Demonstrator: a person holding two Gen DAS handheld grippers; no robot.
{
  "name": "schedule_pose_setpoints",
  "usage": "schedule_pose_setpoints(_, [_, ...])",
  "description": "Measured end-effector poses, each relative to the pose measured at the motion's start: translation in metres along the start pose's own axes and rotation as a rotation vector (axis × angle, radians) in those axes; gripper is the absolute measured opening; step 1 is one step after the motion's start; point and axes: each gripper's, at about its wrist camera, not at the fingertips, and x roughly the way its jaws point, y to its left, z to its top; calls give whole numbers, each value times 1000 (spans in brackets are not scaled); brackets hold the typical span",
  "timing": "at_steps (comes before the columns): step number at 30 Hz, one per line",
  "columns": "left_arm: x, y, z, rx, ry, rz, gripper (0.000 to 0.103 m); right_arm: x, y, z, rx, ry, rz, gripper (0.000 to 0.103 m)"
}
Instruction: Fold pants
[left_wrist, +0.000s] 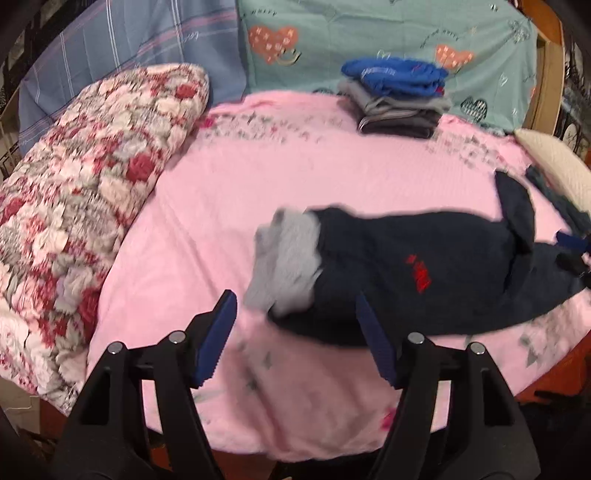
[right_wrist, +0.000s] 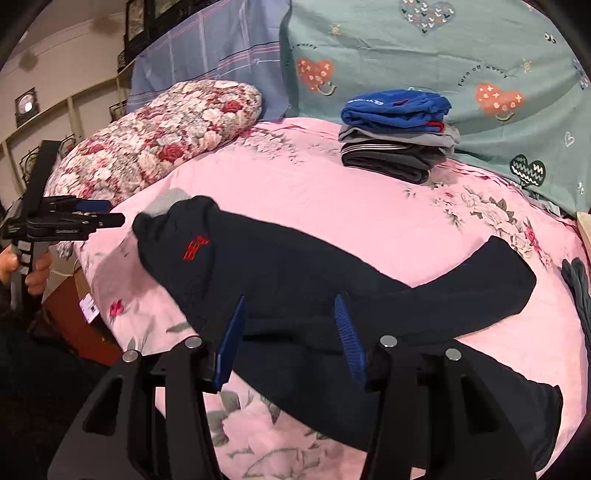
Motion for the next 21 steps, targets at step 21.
schedule_pose_setpoints(21, [57,-51,-18,155,74,105,81,55,-20,-21,107,247,-87,50])
